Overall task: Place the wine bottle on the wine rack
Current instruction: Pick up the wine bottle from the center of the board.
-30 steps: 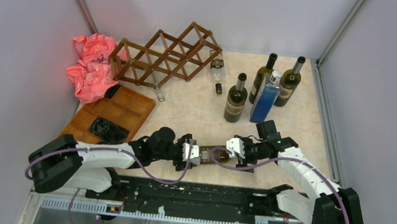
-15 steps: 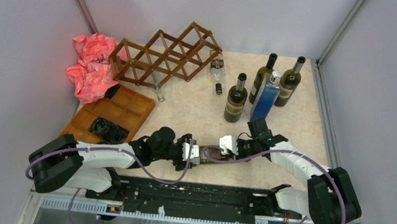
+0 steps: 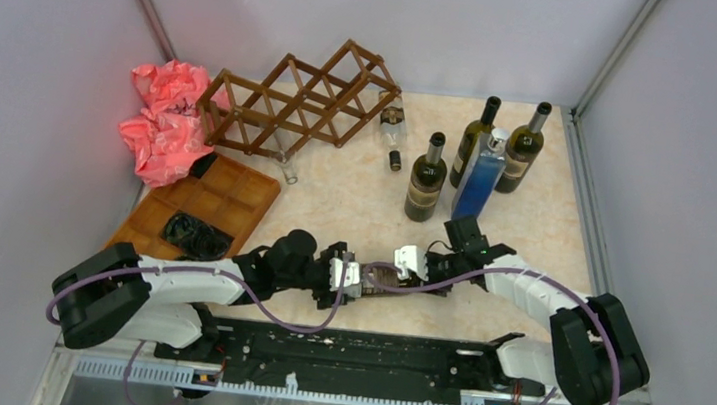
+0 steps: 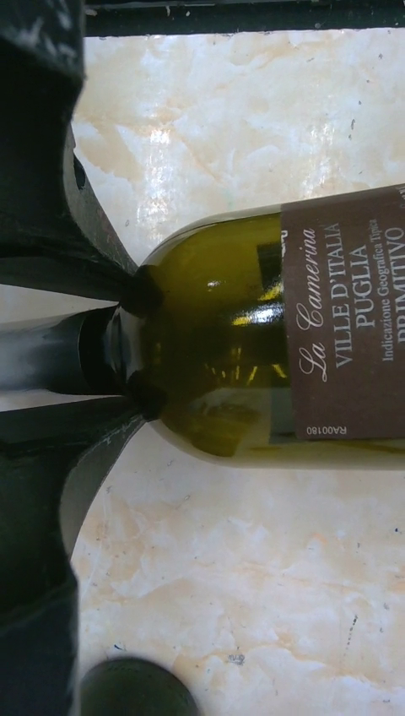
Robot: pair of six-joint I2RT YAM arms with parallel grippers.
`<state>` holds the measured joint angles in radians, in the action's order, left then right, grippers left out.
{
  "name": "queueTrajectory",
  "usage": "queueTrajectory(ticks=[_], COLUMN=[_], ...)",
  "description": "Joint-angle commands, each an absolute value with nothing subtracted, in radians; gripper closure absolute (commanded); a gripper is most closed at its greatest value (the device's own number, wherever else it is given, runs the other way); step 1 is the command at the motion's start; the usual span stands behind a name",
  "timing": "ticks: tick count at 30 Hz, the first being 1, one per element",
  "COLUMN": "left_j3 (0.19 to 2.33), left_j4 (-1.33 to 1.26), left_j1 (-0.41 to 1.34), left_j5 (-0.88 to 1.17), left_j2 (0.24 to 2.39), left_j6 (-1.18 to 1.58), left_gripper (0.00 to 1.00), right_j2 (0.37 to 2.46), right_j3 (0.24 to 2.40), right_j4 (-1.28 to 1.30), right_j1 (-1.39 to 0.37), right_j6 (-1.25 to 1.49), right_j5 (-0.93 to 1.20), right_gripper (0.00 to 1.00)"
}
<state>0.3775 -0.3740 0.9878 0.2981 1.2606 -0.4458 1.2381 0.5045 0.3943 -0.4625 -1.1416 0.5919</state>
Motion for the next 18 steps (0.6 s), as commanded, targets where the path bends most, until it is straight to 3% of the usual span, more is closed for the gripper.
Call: queueTrajectory(ticks=[1,4,7,14,15,18], left_j3=[0.386,0.385,0.385,0.384,0.383,0.381], left_j4=[-0.430,-0.431,-0.433,-0.436,-0.437,-0.442], left_j1=[0.989,0.989,0.989,0.989,0.989,0.988], left_j5=[0.299,0.300,0.300,0.282,0.276,0.257], left_j2=[1.250,1.246,1.249,1.251,1.251,1.249], left_j6=[-0.451,-0.452,-0.451,-0.438,-0.436,-0.425], left_gripper=[1.00,1.00,1.00,1.00,1.00,0.78], right_j2=[1.258,1.261,1.259,1.265,1.263,1.253], right_j3=[0.490,0.483,0.483,0.515,0.523,0.557], right_j4=[0.400,0.405,0.412,0.458,0.467,0.497], right_j1=[-0.475,-0.475,-0.474,-0.474,-0.475,-0.475], right_j6=[-1.145,-1.157,-1.156,-1.144,-1.137,-1.081], right_j5=[0.559,0.540,0.547,0.578,0.583,0.603], right_gripper=[0.53,0.52,0.57,0.99,1.00,1.00])
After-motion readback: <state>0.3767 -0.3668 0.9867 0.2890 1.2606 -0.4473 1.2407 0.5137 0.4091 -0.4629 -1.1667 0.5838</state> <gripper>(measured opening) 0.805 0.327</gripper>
